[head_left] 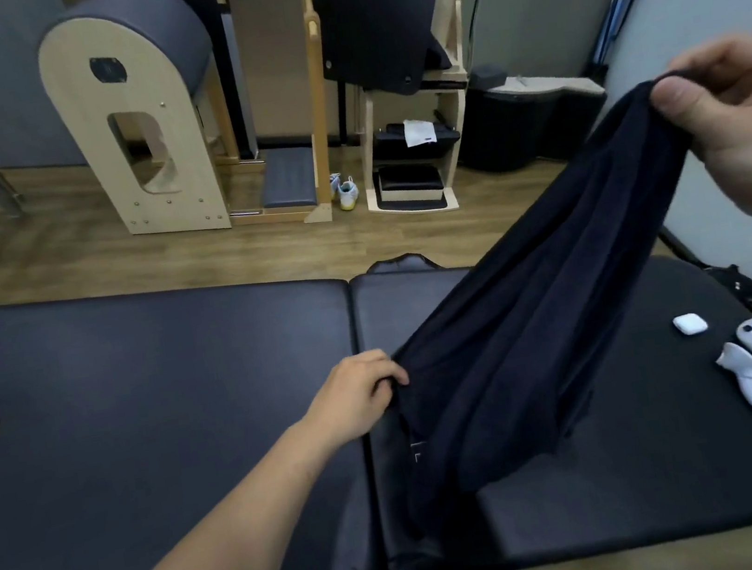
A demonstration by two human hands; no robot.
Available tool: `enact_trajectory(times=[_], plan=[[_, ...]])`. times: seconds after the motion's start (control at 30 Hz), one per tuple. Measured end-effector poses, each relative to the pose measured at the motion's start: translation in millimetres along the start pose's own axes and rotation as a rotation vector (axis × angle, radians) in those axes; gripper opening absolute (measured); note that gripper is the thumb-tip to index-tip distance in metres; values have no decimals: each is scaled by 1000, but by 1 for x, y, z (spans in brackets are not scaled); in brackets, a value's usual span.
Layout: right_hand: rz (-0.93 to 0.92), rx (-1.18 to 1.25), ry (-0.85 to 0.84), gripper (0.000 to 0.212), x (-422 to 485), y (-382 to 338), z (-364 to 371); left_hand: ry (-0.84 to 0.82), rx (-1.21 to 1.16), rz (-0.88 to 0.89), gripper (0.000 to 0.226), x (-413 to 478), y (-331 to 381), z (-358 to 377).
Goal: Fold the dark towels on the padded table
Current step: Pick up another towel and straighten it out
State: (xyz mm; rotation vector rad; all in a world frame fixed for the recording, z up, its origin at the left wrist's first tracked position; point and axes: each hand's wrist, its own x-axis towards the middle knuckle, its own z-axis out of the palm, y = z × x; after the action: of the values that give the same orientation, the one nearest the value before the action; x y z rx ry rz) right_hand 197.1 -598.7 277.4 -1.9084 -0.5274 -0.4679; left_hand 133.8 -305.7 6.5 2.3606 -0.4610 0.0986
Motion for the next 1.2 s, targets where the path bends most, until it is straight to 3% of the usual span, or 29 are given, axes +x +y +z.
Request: enact_trajectory(times=[0.17,0.3,0.47,0.63,0.73,0.83,0.93,1.03,1.1,1.2], plan=[[59,25,119,20,-3,3,-10,35,-85,5,29,-12,6,16],[79,-51,174,10,-2,7,-5,57,-53,60,27,-33,3,43],[75,-184,119,19,-4,15,15,119,-68,-78,6,-47,-3,69],[36,-239,124,17,8,6,14,133,-142,-188,31,-41,8,81],[37,-338,144,17,20,4,9,230,-21,-267,44,-24,2,63],[53,-411,183,5,32,11,4,298,160,-535,38,-8,-25,16],[52,-485,175,24,43,20,14,247,211,-736,33,-7,-36,-16],[32,-548,128,23,49,20,38,31,24,-878,27,-16,-14,-7],[7,-585,90,21,51,20,58,-138,-71,-866,20,-29,13,9],[-51,-607,21,17,51,16,89,-273,-65,-702,35,-51,59,44]])
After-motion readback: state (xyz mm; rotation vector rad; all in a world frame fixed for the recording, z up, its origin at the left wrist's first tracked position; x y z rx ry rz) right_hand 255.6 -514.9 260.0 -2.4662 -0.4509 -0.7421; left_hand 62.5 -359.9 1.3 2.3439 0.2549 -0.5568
